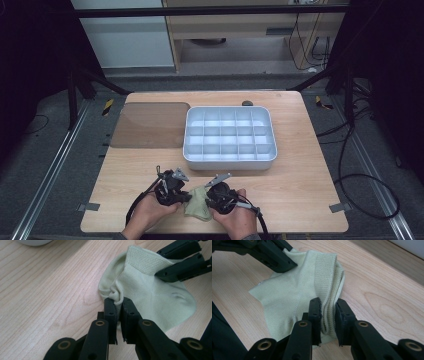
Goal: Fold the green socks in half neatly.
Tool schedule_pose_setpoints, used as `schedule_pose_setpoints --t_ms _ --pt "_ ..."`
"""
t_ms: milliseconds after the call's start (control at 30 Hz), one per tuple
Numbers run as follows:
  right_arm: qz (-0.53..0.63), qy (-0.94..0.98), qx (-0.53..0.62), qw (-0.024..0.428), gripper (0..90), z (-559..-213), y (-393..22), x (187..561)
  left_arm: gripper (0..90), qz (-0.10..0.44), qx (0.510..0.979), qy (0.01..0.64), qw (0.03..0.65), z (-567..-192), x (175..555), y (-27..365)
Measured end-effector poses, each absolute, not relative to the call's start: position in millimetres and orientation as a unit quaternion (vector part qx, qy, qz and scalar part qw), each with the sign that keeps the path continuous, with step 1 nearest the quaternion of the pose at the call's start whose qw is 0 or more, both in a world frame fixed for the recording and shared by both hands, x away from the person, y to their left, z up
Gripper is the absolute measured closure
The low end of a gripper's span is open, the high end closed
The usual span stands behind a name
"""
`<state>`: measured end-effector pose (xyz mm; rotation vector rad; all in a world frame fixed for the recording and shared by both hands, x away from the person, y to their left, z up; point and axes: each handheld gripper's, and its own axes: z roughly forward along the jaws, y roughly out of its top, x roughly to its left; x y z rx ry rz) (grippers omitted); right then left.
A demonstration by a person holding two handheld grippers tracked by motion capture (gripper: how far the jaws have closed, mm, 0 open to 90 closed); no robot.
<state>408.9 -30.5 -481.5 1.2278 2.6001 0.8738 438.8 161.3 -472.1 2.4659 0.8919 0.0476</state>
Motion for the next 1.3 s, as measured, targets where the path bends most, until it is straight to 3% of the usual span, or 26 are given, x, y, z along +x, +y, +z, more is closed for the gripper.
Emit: schedule_pose_setpoints --t_ms 1300 --pt "0.296 0.853 0.425 0.057 79.5 -482 -27 419 84.4 0.020 0.911 0.324 0.254 -444 437 164"
